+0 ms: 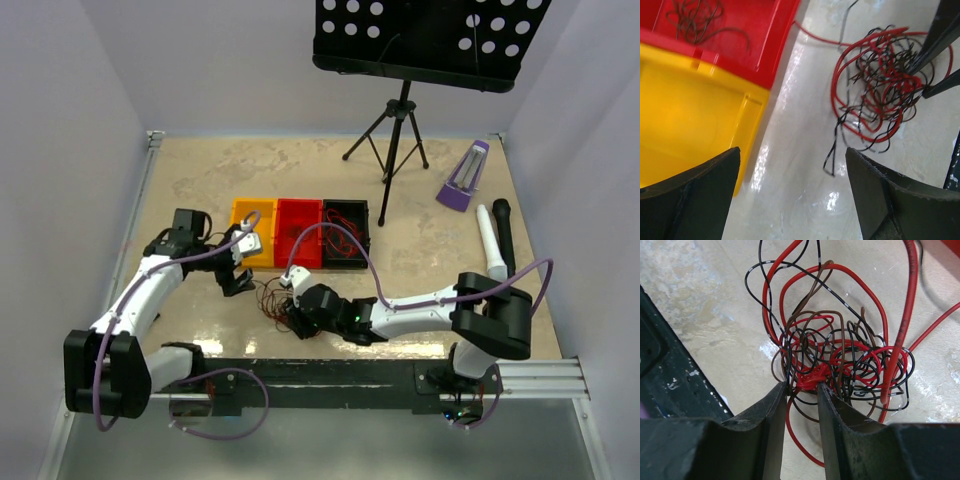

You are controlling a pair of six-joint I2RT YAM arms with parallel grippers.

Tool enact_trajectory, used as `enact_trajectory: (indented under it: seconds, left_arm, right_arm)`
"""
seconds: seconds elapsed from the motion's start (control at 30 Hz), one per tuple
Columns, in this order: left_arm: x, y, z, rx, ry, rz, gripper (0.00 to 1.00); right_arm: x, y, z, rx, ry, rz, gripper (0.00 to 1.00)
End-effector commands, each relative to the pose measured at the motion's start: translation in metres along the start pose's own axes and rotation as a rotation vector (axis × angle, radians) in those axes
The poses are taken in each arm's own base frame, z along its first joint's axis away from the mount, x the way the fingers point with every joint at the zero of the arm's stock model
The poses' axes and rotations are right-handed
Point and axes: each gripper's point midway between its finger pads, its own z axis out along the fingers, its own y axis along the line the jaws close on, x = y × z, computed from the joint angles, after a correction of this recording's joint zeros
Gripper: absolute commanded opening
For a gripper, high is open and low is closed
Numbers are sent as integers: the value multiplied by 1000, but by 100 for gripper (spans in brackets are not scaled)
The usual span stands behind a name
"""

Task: Untangle the cables
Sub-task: Untie the cable.

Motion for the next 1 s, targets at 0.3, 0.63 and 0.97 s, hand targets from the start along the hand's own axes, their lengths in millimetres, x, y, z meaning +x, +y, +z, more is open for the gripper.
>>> enact_trajectory:
  seconds: [0.3,0.63,0.97]
  left_arm:
    - [-31,-17,30,164,-56,112,86]
    - [-39,-3,41,94,-71,121,90]
    - [-19,-2,40,59,33,174,93]
  right_arm:
    - [-15,14,-6,-52,-69,59,32]
    - [-14,16,-8,-72,-68,56,28]
    - [-10,15,-12,-81,-70,66,27]
